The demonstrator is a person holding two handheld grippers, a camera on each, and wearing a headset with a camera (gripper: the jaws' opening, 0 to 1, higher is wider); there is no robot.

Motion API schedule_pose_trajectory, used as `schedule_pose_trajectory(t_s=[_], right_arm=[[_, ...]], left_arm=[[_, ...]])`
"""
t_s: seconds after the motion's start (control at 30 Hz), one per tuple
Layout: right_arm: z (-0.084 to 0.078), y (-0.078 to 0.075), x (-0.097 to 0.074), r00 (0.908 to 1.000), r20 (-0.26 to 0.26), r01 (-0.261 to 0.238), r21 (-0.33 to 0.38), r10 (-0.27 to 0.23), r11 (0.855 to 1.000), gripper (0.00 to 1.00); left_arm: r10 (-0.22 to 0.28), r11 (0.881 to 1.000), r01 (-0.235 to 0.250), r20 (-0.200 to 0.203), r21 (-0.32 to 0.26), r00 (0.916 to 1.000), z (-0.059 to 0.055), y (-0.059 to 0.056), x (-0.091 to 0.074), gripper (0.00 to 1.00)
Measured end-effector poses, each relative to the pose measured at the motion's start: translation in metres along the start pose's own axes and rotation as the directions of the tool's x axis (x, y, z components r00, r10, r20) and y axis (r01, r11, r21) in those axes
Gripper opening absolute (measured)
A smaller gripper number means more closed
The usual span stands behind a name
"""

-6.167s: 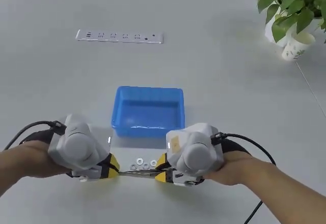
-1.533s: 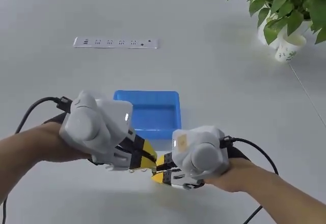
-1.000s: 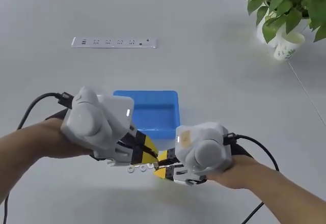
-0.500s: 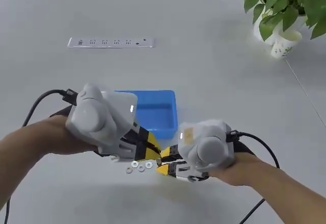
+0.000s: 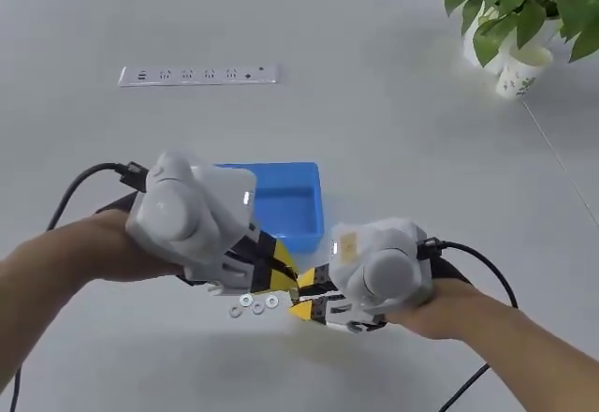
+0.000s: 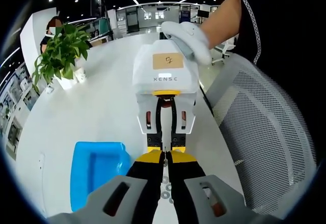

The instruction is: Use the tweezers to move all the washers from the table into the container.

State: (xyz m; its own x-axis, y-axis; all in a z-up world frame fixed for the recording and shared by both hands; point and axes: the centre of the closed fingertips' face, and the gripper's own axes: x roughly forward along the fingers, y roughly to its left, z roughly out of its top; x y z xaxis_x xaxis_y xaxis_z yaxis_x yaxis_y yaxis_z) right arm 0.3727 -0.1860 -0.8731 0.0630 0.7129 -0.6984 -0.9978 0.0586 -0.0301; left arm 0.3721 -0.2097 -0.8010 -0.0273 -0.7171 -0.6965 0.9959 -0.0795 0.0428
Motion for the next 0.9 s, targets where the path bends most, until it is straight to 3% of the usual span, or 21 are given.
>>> schedule_pose_trajectory(t_s=[0.53, 0.9], right_arm=[[-0.0013, -0.0014, 0.0001, 1.0000, 0.000, 0.001, 0.010, -0.001, 1.000, 0.14], [0.0040, -0.0049, -0.0068, 0.9989, 0.045, 0.009, 0.071, -0.012, 0.997, 0.14]], left_arm=[[0.001, 1.000, 0.000, 0.010, -0.008, 0.9999, 0.0032, 0.0058, 0.0038, 0.07], [-0.010, 1.000, 0.010, 0.007, 0.001, 0.9999, 0.0049, 0.0056, 0.0059, 0.07]])
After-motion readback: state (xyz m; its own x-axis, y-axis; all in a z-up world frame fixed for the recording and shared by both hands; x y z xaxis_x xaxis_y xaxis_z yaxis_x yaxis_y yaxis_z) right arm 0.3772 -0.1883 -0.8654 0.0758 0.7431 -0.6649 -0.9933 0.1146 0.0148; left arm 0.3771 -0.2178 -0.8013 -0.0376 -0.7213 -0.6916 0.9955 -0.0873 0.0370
